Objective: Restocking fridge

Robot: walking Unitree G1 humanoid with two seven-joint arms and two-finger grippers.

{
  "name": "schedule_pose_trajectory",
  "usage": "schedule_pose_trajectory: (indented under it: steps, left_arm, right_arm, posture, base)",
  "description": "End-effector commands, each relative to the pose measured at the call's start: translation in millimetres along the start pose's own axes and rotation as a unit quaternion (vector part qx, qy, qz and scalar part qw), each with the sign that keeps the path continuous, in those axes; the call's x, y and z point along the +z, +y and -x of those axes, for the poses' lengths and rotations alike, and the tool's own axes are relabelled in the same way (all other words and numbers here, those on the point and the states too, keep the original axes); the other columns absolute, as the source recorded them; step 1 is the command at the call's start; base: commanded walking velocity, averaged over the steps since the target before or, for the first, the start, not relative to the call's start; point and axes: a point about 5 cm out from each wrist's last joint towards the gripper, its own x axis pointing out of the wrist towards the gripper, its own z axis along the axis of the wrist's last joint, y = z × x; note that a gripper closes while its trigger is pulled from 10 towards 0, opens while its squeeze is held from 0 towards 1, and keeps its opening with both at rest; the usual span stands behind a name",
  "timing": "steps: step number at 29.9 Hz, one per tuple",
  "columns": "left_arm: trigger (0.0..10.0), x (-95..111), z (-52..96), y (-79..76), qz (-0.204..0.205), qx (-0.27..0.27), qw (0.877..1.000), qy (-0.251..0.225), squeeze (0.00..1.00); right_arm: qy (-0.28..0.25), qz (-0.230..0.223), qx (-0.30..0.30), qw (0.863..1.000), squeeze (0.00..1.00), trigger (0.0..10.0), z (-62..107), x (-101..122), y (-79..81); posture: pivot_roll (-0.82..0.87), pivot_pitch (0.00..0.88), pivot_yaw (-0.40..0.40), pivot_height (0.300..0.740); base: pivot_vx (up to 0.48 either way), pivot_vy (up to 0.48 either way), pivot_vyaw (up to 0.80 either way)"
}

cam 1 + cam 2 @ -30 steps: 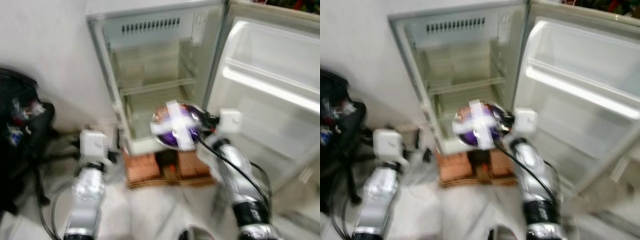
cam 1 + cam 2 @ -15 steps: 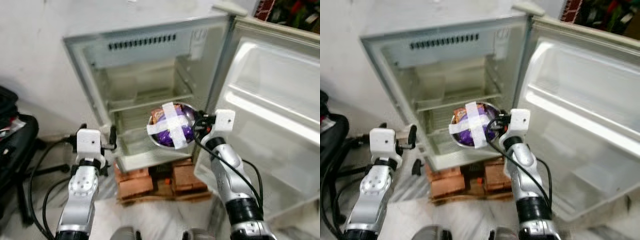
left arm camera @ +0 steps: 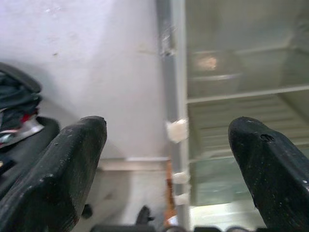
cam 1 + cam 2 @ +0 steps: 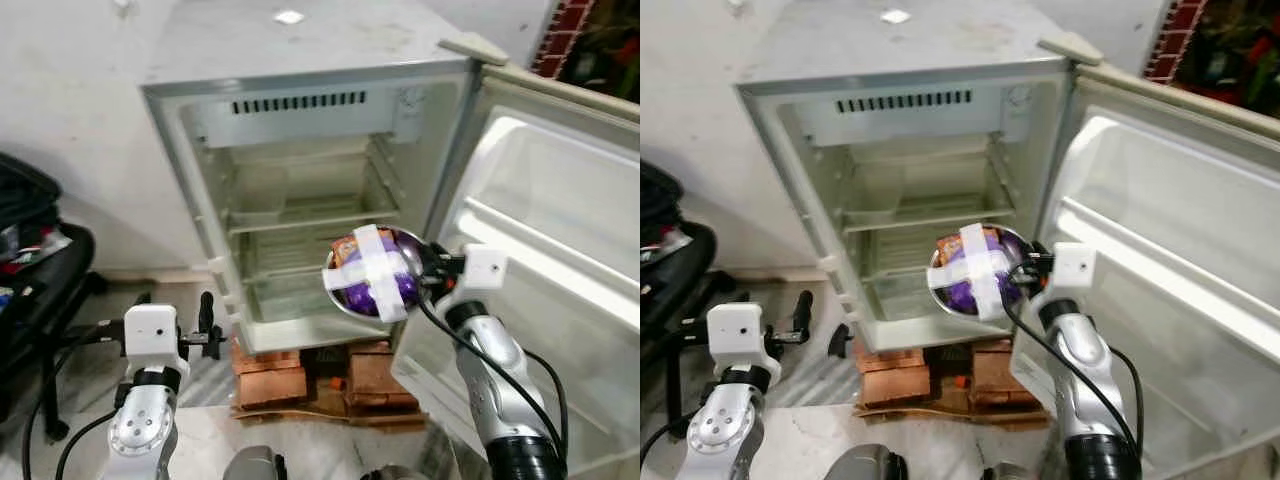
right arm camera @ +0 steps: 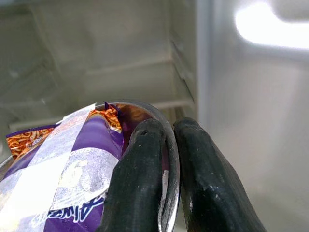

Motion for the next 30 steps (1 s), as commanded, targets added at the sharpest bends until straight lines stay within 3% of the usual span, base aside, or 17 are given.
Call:
schedule_pose_trajectory:
  steps: [1, 4, 16, 25, 30]
  left_arm:
    - [10.0, 5.9, -2.7, -3.3, 0.004, -0.012, 1.0, -0.007, 0.0]
    - [10.0, 6.9, -3.8, -4.7, 0.006, -0.016, 1.0, -0.008, 0.0]
    - [10.0, 8.0, -5.5, -5.3, 0.005, -0.022, 1.0, -0.002, 0.0]
    - [10.0, 12.1, -7.4, -7.4, -0.004, -0.043, 0.999, -0.018, 0.0]
    - [10.0, 14.1, -10.8, -9.8, 0.011, -0.049, 0.998, -0.024, 0.0]
  right_arm:
    - [-0.021, 0.006, 0.008, 1.0, 0.0, 10.0, -2.2, 11.5, 0.7]
    - [-0.022, 0.005, 0.007, 1.0, 0.0, 10.0, -5.0, 13.8, 1.7]
    - [-0.021, 0.002, 0.001, 1.0, 0.0, 10.0, -9.0, 16.4, 2.1]
    - [-0.021, 0.006, -0.014, 1.0, 0.0, 10.0, -9.8, 16.4, -0.3]
    - [-0.031, 0.016, -0.016, 0.999, 0.0, 10.0, -13.9, 23.6, 1.6]
  posture:
    - [0.11, 0.031, 0.012, 0.74]
    - [0.11, 0.03, 0.013, 0.74]
    - [0.11, 0.03, 0.017, 0.74]
    - [0.11, 0.033, 0.02, 0.74]
    - [0.09, 0.043, 0.01, 0.74]
  base:
    - [0.0, 0.326, 0.64]
    - [0.0, 0.419, 0.61]
    - [0.0, 0.419, 0.0]
    - [0.0, 0.0, 0.0]
    - [0.0, 0.0, 0.0]
